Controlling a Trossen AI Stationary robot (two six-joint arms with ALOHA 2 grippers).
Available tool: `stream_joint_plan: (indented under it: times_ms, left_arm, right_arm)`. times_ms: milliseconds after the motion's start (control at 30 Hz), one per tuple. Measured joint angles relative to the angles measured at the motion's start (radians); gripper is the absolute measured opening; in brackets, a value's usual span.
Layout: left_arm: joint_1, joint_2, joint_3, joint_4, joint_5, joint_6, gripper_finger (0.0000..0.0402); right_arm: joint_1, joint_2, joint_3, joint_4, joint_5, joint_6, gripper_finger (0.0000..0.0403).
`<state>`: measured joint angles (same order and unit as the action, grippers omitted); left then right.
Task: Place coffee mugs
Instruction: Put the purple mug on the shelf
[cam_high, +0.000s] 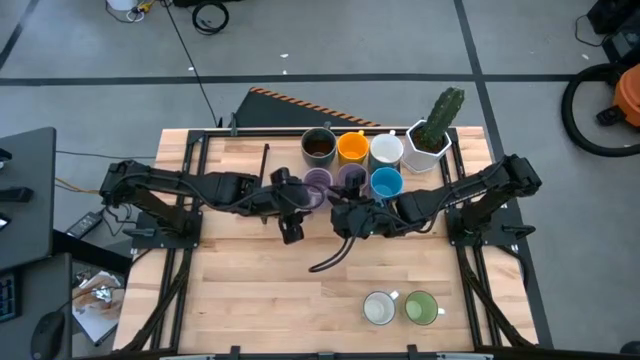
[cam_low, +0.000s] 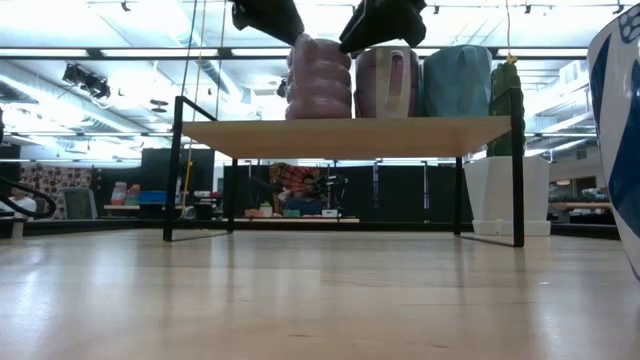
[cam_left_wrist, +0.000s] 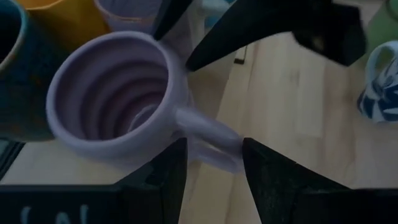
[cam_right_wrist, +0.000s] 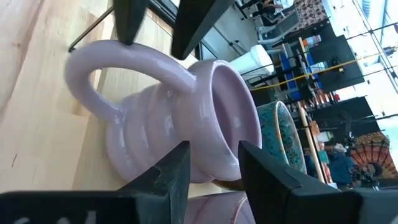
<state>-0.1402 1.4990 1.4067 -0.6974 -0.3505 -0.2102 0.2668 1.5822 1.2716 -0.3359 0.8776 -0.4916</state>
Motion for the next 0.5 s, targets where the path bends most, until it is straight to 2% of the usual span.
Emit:
stream_joint_plan:
  times_ms: [200, 500]
  left_arm:
    - [-0.013, 0.000, 0.000, -0.058, -0.078, 0.060, 0.0162]
    - [-0.020, 0.000, 0.000, -0.055, -0.084, 0.085, 0.0162]
  right_arm:
    - [-0.010, 0.000, 0.000, -0.001, 0.002, 0.001, 0.0142]
    - [-0.013, -0.001, 0.000, -0.001, 0.019, 0.001, 0.0142]
